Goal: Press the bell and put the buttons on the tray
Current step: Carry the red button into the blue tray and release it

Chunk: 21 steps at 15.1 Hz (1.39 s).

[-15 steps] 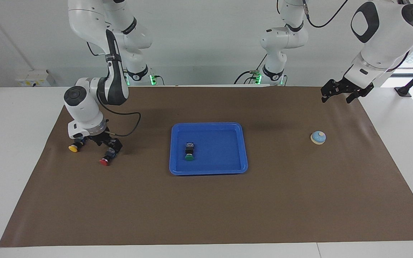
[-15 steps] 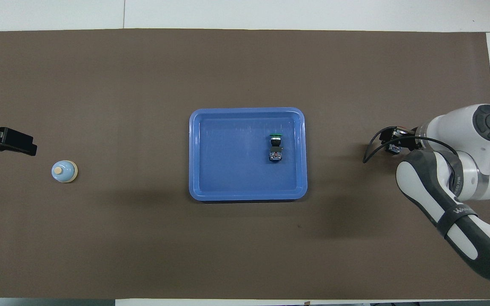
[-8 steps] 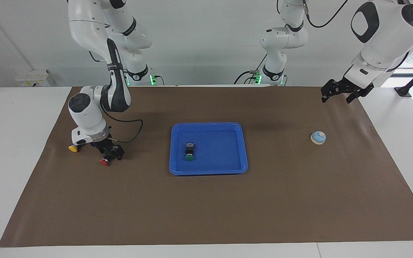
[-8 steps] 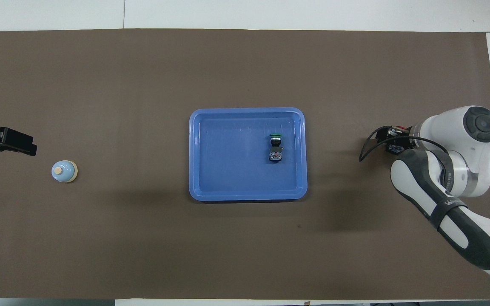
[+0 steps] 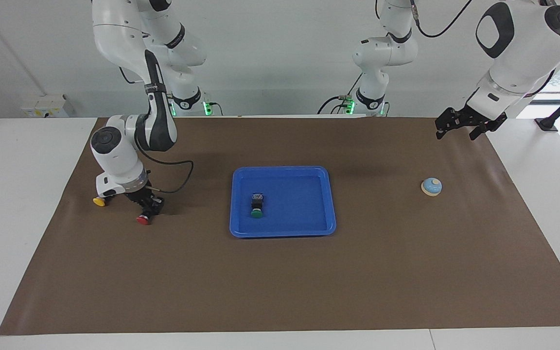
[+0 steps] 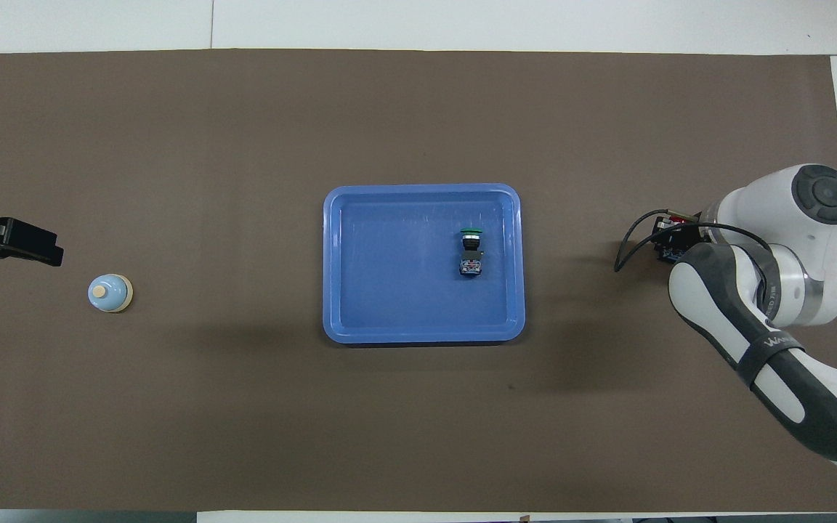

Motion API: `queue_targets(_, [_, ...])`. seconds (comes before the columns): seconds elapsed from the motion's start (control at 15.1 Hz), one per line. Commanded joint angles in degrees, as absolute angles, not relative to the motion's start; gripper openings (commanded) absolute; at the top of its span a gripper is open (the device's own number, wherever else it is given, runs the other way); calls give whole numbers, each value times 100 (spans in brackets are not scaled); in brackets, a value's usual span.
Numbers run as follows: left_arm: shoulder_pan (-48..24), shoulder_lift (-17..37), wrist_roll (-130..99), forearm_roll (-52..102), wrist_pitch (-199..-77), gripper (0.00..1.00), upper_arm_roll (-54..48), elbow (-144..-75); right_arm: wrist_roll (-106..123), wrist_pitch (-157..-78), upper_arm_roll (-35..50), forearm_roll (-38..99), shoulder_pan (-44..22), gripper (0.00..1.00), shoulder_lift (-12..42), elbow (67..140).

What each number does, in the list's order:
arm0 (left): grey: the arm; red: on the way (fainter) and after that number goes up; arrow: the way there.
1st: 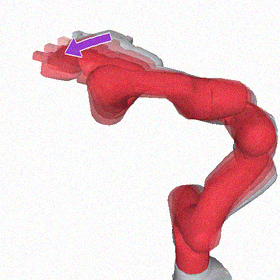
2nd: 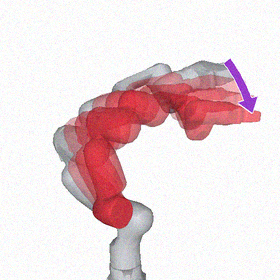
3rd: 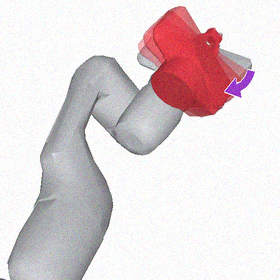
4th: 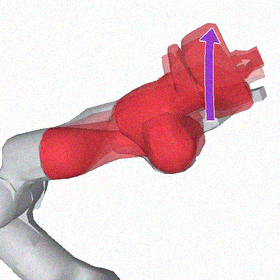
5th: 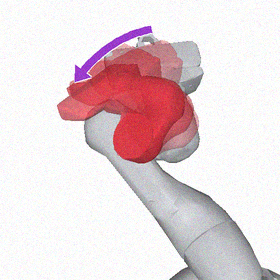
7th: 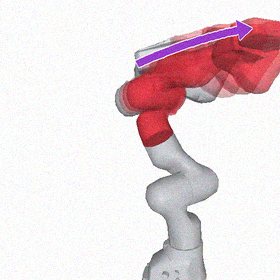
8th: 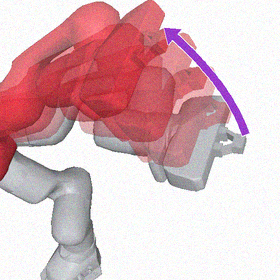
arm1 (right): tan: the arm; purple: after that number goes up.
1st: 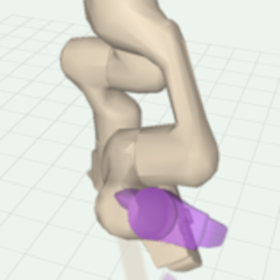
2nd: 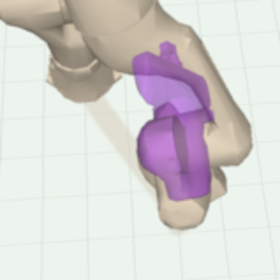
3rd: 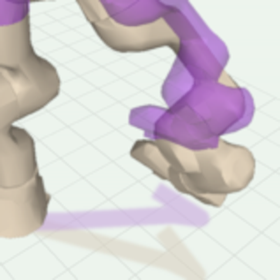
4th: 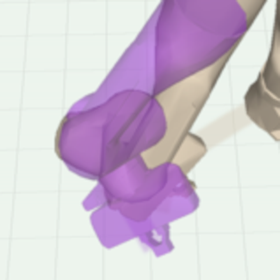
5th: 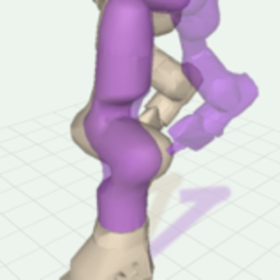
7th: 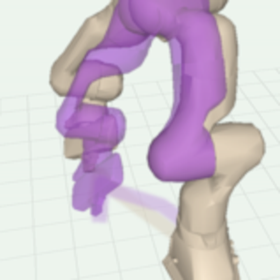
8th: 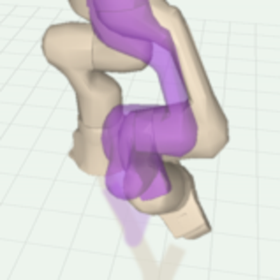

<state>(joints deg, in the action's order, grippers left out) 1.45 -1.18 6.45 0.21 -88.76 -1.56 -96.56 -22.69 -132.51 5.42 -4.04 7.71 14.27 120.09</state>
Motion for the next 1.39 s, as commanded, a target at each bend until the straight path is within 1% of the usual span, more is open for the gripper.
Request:
queue_targets(0.0, [123, -167, 571, -70, -8842, 100, -141, -9694, -2258, -12255, 598, -405, 494, 0, 1441, 11156])
queue_targets(0.2, [123, -167, 571, -70, -8842, 100, -141, -9694, -2767, -11577, 598, -369, 37, 0, 1599, 10382])
queue_targets(0.33, [123, -167, 571, -70, -8842, 100, -141, -9694, -3057, -11356, 598, -360, -393, 0, 1678, 10021])
queue_targets(0.46, [123, -167, 571, -70, -8842, 100, -141, -9694, -3365, -11285, 598, -299, -850, 0, 1731, 9862])
queue_targets(0.66, [123, -167, 571, -70, -8842, 100, -141, -9694, -3812, -11329, 589, -19, -1536, 0, 1827, 9739])
queue_targets(0.93, [123, -167, 571, -70, -8842, 100, -141, -9694, -4603, -11346, 589, 9, -2283, 0, 2521, 8931])
queue_targets(1.13, [123, -176, 571, -70, -8842, 100, -141, -9694, -4799, -11653, 589, -9, -2671, 0, 2794, 8886])
queue_targets(1.26, [123, -167, 571, -70, -8842, 100, -141, -9694, -4860, -12030, 589, -9, -2820, 0, 2952, 8921])
queue_targets(1.33, [123, -167, 571, -70, -8842, 100, -141, -9694, -4860, -12171, 589, -17, -2830, 0, 2944, 8991])
